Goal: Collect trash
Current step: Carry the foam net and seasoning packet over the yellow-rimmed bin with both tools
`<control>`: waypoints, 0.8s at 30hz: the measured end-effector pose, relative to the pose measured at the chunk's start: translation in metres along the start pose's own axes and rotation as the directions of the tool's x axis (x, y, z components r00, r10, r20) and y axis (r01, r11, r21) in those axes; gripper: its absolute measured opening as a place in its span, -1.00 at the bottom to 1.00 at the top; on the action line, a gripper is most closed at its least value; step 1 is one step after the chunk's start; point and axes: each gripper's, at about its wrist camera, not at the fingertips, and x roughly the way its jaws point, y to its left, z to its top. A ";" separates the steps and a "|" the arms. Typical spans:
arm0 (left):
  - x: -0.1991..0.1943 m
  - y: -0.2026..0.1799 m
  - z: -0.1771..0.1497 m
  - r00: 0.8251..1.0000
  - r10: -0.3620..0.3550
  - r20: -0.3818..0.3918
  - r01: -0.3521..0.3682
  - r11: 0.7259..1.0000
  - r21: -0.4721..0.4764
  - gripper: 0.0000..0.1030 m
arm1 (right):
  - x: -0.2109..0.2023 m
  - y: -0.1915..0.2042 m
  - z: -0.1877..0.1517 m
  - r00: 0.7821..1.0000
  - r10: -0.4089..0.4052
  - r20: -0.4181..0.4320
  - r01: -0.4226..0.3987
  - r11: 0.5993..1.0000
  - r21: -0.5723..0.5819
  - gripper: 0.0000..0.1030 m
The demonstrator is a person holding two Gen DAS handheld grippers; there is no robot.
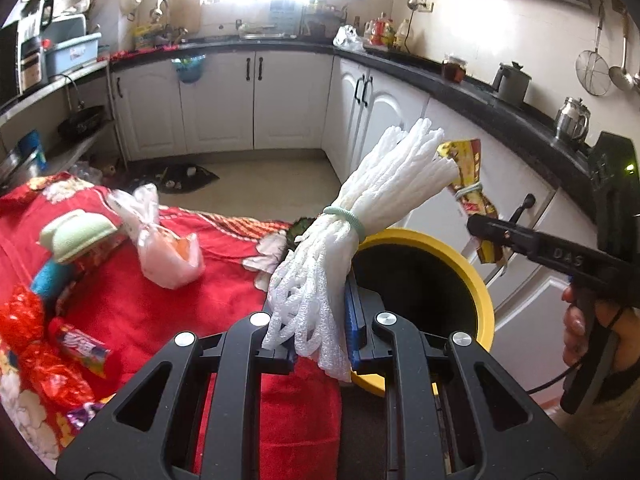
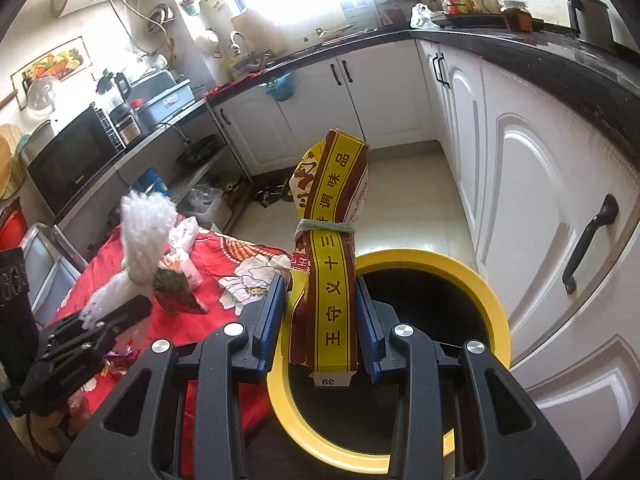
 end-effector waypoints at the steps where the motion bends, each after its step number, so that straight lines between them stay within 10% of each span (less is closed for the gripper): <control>1: 0.004 -0.002 0.000 1.000 -0.002 -0.005 0.002 1.000 0.005 -0.76 | 0.001 -0.002 -0.001 1.000 -0.003 -0.004 0.003 1.000 0.004 -0.37; 24: 0.108 -0.055 -0.031 0.969 -0.081 -0.235 0.104 0.991 0.087 -0.74 | 0.047 -0.057 -0.055 0.960 -0.102 -0.260 0.133 0.985 0.107 -0.36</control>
